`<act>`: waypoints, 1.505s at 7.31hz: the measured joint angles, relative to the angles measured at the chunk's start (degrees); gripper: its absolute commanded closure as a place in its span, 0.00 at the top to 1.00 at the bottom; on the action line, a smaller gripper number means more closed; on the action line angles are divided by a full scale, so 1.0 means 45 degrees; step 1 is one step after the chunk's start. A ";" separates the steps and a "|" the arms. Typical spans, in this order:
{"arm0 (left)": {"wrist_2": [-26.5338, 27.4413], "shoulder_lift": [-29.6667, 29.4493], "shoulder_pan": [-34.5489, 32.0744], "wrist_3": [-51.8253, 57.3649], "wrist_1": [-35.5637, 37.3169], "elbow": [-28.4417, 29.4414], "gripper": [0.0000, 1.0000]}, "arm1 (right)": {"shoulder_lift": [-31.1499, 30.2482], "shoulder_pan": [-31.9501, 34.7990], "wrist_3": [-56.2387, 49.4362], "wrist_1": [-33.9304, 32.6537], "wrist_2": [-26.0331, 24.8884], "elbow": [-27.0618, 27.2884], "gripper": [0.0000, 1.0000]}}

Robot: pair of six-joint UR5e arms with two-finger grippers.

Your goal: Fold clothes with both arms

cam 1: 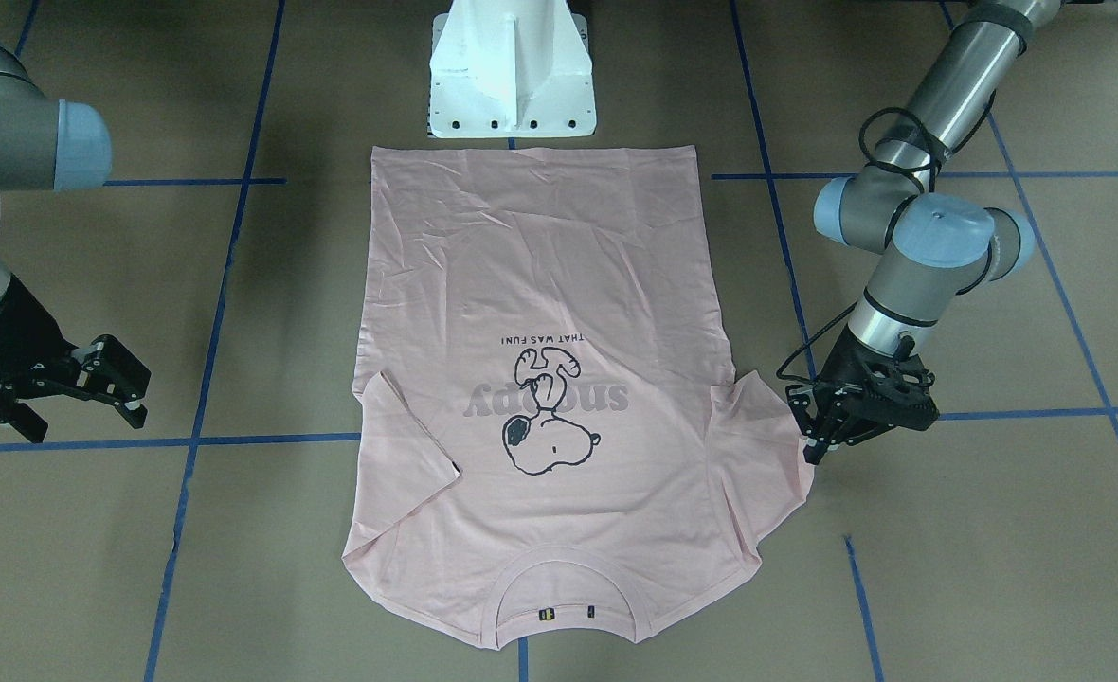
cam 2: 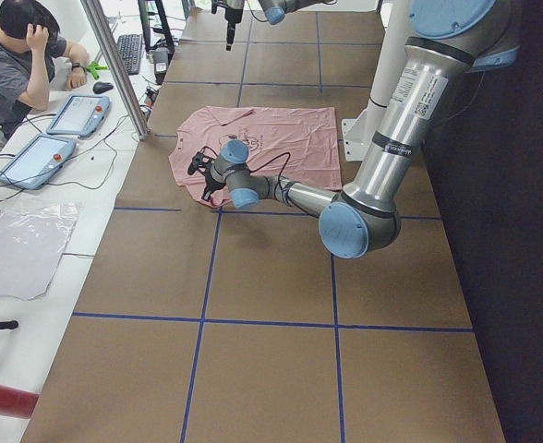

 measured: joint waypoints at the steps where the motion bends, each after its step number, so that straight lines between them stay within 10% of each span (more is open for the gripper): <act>1: -0.0087 -0.0409 0.0043 -0.0051 0.1023 -0.0338 0.00 | 0.0004 0.0000 0.0004 -0.0001 0.0000 -0.0004 1.00; 5: 0.0687 -0.3913 0.0961 -0.1515 0.5566 0.0351 0.00 | 0.0036 -0.0018 0.0038 -0.0001 0.0000 -0.0058 1.00; 6: 0.0930 -0.4573 0.1109 -0.1770 0.5760 0.1093 0.96 | 0.0054 -0.0027 0.0038 -0.0001 -0.0005 -0.0073 1.00; 8: 0.1127 -0.4826 0.1214 -0.1470 0.5791 0.1319 1.00 | 0.0071 -0.0043 0.0082 -0.0001 -0.0001 -0.0054 1.00; 11: 0.0409 -0.3102 0.1316 -0.0862 0.6091 -0.2233 1.00 | -0.0428 -0.0987 0.2274 0.0024 -0.0153 0.1214 1.00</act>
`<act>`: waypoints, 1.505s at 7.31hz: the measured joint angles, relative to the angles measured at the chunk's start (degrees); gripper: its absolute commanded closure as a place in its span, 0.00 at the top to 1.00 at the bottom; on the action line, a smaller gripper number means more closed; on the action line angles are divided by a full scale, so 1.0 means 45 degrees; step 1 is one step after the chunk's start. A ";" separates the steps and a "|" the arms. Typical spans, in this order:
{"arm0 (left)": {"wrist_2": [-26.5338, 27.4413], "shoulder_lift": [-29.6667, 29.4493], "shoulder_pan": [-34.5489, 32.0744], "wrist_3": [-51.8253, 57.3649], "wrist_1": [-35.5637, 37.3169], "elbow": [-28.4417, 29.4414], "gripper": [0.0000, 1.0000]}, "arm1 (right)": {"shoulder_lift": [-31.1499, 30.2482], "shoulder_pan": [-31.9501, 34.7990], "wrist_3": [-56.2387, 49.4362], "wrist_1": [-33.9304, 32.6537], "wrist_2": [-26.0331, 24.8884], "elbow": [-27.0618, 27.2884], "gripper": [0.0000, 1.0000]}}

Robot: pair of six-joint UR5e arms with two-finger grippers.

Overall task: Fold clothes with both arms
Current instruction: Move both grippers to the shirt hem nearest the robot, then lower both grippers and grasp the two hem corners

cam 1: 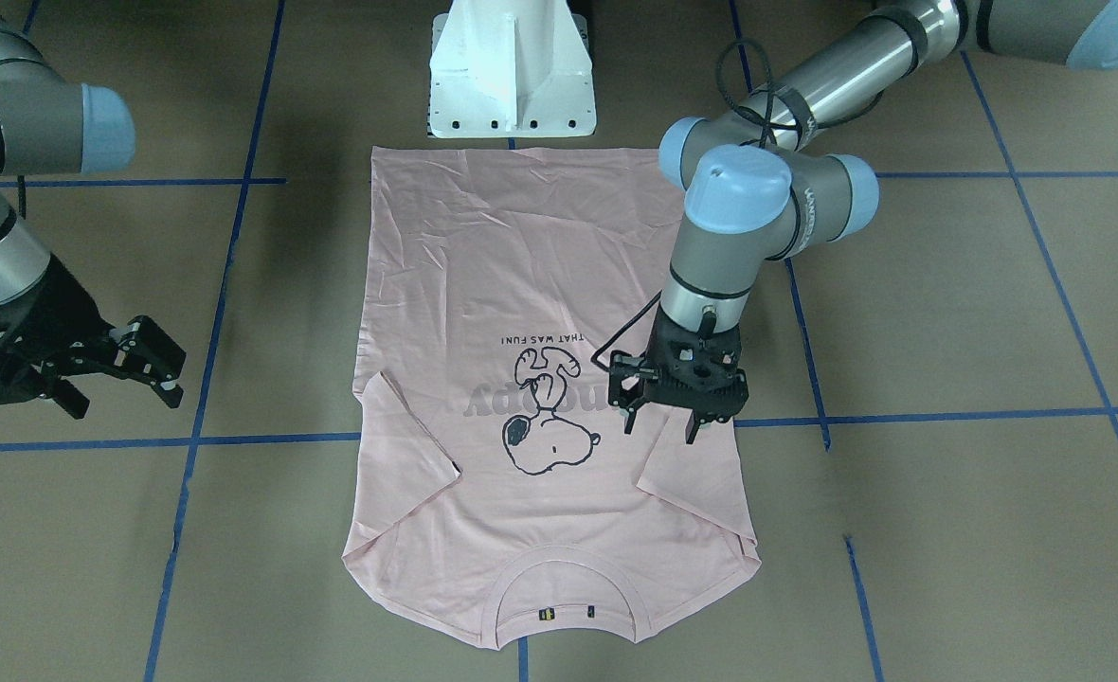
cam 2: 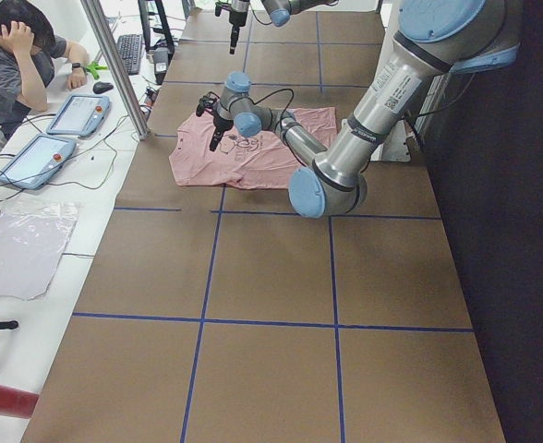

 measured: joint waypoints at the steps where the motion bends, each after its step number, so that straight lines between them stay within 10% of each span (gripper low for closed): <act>1: -0.0140 0.0754 0.0258 -0.0032 0.0363 -0.1520 1.00 | -0.0782 -0.0859 0.1146 -0.0002 -0.0474 0.1276 1.00; 5: 0.0170 0.3797 0.2595 -0.2281 0.0836 -0.6074 1.00 | -0.4086 -0.6316 0.6261 -0.0024 -0.4493 0.6055 0.99; 11: 0.2983 0.7137 0.7474 -0.7600 0.0766 -0.7957 0.77 | -0.5656 -1.1661 1.0401 0.0488 -0.9525 0.7288 1.00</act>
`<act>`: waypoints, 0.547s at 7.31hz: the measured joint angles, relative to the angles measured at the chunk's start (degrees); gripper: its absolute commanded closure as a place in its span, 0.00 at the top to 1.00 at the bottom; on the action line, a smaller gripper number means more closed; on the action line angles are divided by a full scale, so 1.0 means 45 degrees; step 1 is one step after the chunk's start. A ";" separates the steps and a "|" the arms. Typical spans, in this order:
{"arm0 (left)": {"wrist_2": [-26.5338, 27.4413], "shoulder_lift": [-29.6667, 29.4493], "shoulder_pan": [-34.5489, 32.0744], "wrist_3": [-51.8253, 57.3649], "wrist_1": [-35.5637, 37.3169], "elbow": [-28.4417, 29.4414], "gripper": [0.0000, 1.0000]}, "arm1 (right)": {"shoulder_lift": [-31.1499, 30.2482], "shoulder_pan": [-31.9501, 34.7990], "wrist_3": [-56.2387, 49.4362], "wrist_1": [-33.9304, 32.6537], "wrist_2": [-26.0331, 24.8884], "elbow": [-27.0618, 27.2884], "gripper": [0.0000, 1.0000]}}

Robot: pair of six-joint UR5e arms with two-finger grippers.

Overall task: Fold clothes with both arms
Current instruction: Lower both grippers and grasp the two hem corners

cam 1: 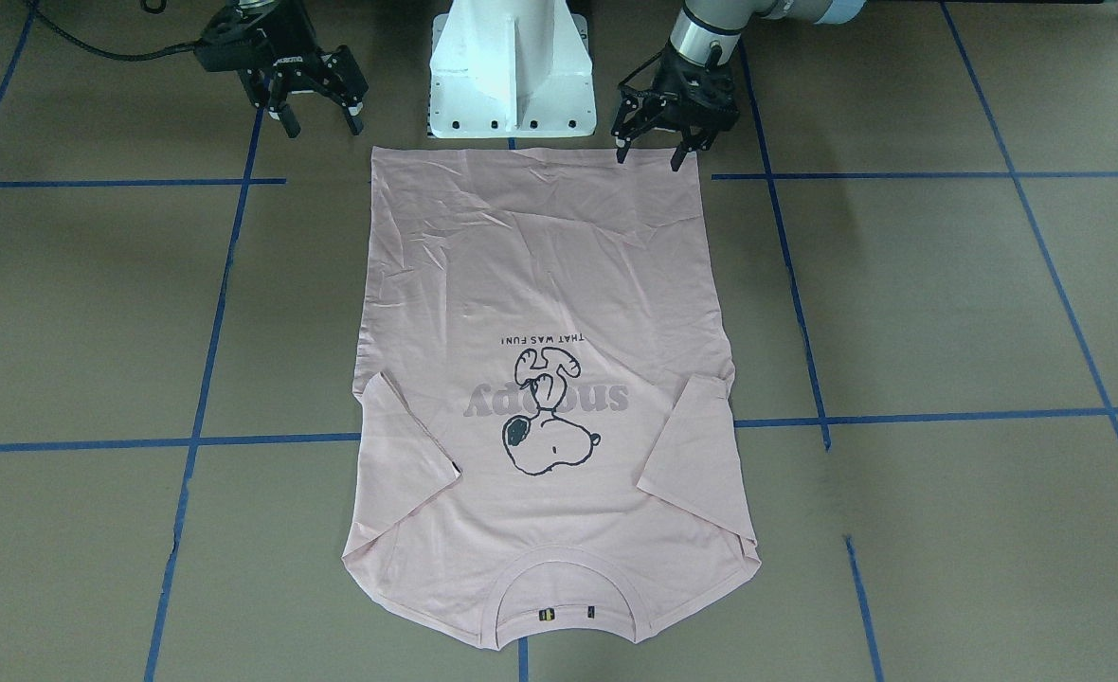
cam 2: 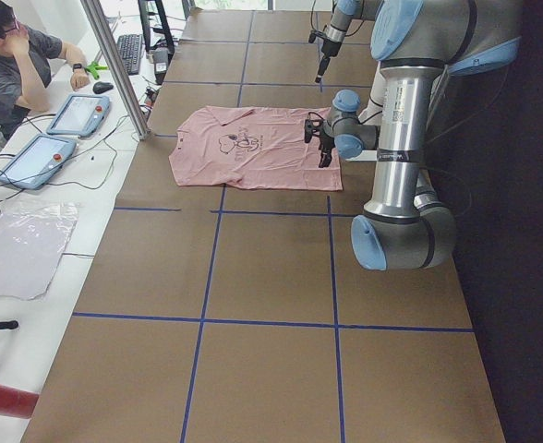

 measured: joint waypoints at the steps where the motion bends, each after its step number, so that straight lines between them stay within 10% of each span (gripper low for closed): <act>1: 0.0253 0.0304 0.0521 -0.0559 -0.0004 -0.0025 0.76 | -0.0036 -0.0120 0.0051 0.0022 -0.0136 0.0002 1.00; 4: 0.0667 0.1249 0.1028 -0.1017 0.0002 -0.0468 0.75 | -0.0059 -0.0226 0.0078 0.0034 -0.0273 -0.0012 1.00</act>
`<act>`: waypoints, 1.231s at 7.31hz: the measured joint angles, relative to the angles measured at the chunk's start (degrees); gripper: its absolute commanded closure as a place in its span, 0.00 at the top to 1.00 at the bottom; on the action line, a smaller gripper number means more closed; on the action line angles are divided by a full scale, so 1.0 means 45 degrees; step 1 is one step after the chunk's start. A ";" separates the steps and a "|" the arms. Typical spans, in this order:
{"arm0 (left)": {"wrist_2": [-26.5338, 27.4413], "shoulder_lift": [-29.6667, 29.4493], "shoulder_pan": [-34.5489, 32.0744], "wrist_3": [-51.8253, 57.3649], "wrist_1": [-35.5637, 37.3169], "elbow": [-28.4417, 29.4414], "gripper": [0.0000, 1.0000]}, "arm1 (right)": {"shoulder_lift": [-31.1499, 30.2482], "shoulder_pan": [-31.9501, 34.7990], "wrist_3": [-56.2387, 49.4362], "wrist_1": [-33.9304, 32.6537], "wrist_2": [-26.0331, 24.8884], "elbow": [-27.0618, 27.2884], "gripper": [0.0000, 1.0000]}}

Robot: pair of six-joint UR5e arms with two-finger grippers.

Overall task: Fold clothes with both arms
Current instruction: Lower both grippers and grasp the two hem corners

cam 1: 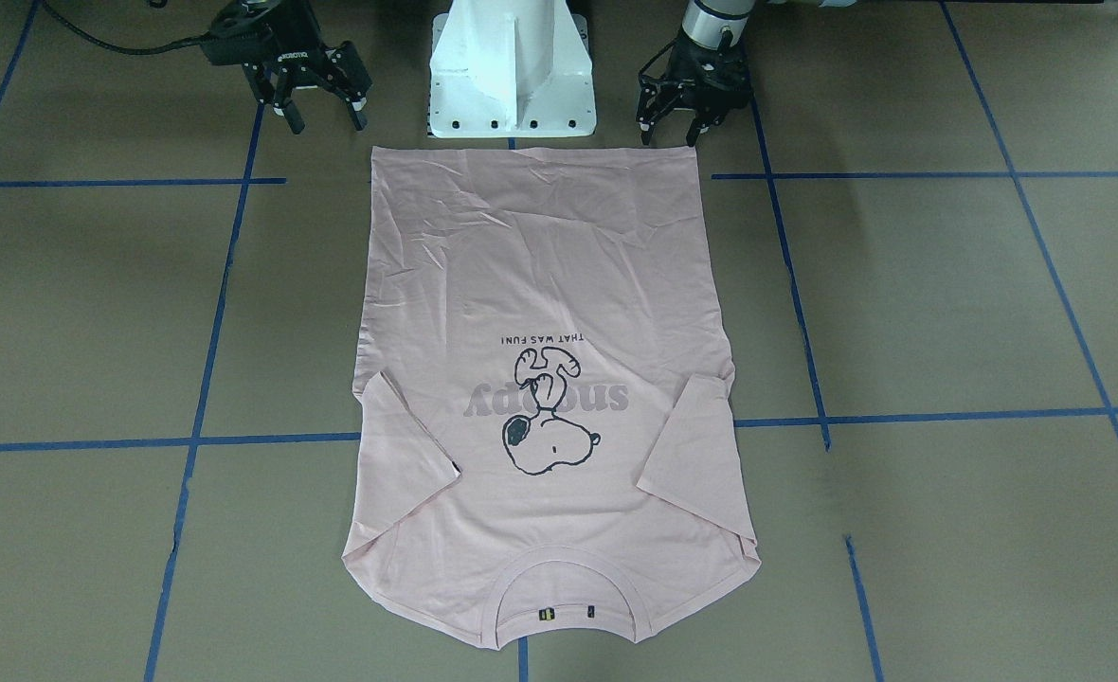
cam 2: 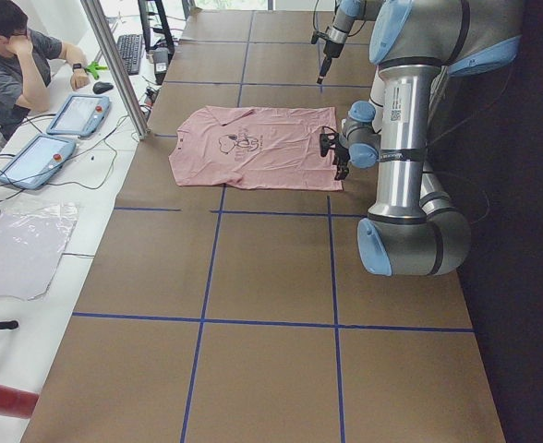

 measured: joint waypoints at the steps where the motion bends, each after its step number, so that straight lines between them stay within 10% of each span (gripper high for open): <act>1: -0.0002 0.0155 0.0009 0.0017 0.0001 -0.0089 0.75 | -0.0001 -0.0048 0.0001 0.0001 -0.0058 -0.0001 1.00; 9: -0.0088 0.0366 0.0032 0.0045 -0.0014 0.0402 0.63 | -0.0002 -0.0132 0.0001 -0.0005 -0.0224 -0.0021 1.00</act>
